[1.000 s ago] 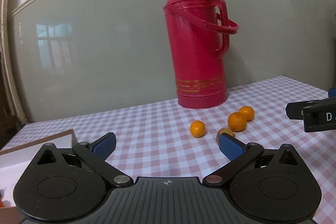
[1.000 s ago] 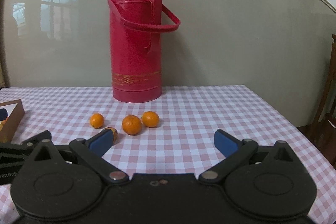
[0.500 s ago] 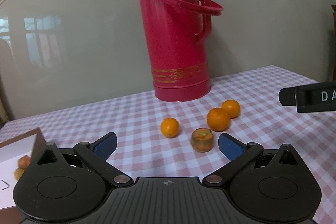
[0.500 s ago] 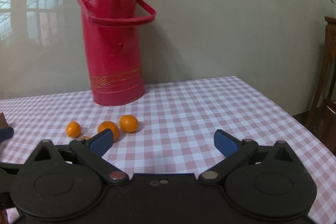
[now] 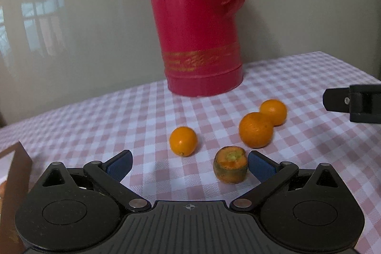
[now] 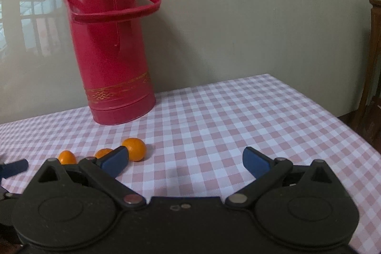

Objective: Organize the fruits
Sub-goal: 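Grasp the cut carrot piece with the left tool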

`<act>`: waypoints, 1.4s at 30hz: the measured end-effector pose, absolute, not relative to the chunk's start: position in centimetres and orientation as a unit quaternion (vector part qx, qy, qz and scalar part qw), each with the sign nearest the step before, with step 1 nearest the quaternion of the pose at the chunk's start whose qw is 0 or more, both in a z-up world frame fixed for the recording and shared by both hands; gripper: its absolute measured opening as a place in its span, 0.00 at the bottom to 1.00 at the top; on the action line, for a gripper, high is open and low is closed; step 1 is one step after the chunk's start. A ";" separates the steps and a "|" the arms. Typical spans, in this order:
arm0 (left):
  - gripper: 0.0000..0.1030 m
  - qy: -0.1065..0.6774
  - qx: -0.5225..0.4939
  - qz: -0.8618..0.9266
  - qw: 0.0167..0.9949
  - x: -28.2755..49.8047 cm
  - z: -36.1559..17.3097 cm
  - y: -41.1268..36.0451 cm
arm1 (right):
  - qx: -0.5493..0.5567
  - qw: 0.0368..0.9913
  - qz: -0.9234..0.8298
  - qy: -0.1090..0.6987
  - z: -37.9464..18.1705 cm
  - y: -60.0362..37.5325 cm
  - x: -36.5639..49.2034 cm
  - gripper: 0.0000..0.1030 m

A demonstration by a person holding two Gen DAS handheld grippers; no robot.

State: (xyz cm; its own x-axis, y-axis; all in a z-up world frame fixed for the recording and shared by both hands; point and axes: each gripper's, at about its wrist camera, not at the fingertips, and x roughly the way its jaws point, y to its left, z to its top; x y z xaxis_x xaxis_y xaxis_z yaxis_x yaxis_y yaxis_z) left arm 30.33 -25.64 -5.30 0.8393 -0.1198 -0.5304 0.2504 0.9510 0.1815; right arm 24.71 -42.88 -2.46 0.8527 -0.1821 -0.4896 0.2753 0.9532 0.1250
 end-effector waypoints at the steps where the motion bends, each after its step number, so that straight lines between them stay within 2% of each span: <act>1: 0.99 0.272 0.119 -0.093 0.950 30.6 -5.4 -25.3 | 0.094 0.957 -0.118 0.247 -2.6 -42.8 25.1 0.94; 15: 0.98 0.299 0.086 -0.052 0.949 32.1 -5.5 -19.7 | 0.079 0.958 -0.074 0.264 -3.4 -39.4 27.8 0.94; 17: 0.92 0.296 0.084 -0.050 0.950 32.2 -5.5 -19.3 | 0.078 0.958 -0.069 0.266 -3.5 -39.0 28.1 0.94; 22: 0.90 0.297 0.075 -0.054 0.950 32.7 -5.4 -18.4 | 0.068 0.957 -0.054 0.276 -3.7 -37.9 28.8 0.92; 25: 0.84 0.296 0.078 -0.067 0.950 32.9 -5.4 -18.6 | 0.068 0.957 -0.049 0.279 -4.0 -37.4 29.3 0.90; 27: 0.79 0.297 0.079 -0.075 0.949 33.1 -5.4 -18.8 | 0.067 0.954 -0.040 0.290 -4.2 -37.1 29.8 0.81; 32: 0.69 0.301 0.076 -0.089 0.946 33.4 -5.4 -19.0 | 0.071 0.951 -0.029 0.299 -4.7 -36.8 30.6 0.67; 35: 0.67 0.303 0.072 -0.093 0.946 33.7 -5.4 -19.0 | 0.072 0.949 -0.022 0.306 -4.9 -36.5 31.0 0.60; 39: 0.66 0.304 0.076 -0.098 0.944 34.0 -5.6 -19.3 | 0.065 0.950 -0.032 0.303 -4.9 -36.3 31.1 0.60; 41: 0.57 0.306 0.074 -0.105 0.943 34.2 -5.6 -19.4 | 0.073 0.948 -0.030 0.307 -5.0 -36.5 31.3 0.57; 42: 0.52 0.306 0.072 -0.110 0.943 34.3 -5.6 -19.4 | 0.074 0.947 -0.030 0.312 -5.1 -36.6 31.5 0.48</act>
State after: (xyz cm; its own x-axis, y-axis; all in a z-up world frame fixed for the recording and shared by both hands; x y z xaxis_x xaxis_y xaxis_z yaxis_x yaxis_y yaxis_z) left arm 34.25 -19.44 -5.63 0.7886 -0.1640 -0.5926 0.2526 0.9651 0.0690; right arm 31.53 -36.60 -5.11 0.8034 -0.0115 -0.5953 0.1040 0.9872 0.1212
